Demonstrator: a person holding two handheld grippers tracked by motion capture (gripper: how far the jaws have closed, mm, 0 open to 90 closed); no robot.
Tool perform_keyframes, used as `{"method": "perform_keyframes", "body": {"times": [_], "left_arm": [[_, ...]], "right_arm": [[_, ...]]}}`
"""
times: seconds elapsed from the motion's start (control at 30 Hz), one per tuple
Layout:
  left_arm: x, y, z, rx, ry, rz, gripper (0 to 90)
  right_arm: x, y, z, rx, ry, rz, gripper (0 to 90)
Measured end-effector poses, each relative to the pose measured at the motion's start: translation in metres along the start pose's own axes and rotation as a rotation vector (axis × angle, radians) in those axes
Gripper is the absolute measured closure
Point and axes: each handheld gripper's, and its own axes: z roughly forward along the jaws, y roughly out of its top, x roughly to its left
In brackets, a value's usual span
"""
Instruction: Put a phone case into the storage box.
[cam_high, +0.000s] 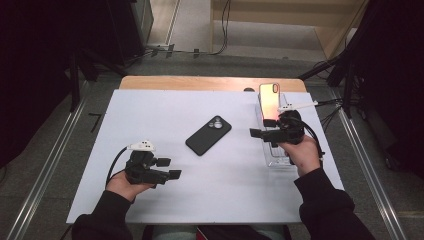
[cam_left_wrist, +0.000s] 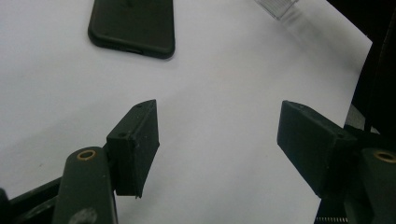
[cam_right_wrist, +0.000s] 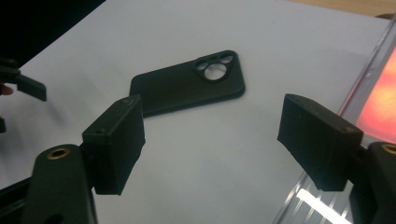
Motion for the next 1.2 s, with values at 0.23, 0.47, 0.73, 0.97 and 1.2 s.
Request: {"method": "perform_keyframes", "body": {"times": [0.23, 0.47, 0.73, 0.97, 1.2], "left_arm": [[-0.001, -0.006, -0.006, -0.007, 0.004, -0.002, 30.1], [-0.003, -0.006, -0.009, -0.023, -0.005, 0.001, 30.1], [-0.002, -0.005, -0.007, -0.018, -0.005, 0.001, 30.1], [-0.002, -0.005, -0.008, -0.020, -0.005, 0.000, 30.1], [0.001, -0.005, -0.007, -0.028, -0.010, -0.003, 30.1]], "right_arm": [[0.017, -0.012, 0.000, 0.028, 0.032, -0.044, 23.1], [0.032, -0.027, -0.003, 0.029, 0.060, -0.071, 23.1], [0.037, -0.049, -0.008, 0.039, 0.098, -0.089, 23.1], [0.036, -0.065, -0.008, 0.048, 0.107, -0.096, 23.1], [0.037, -0.081, -0.009, 0.073, 0.143, -0.090, 23.1]]}}
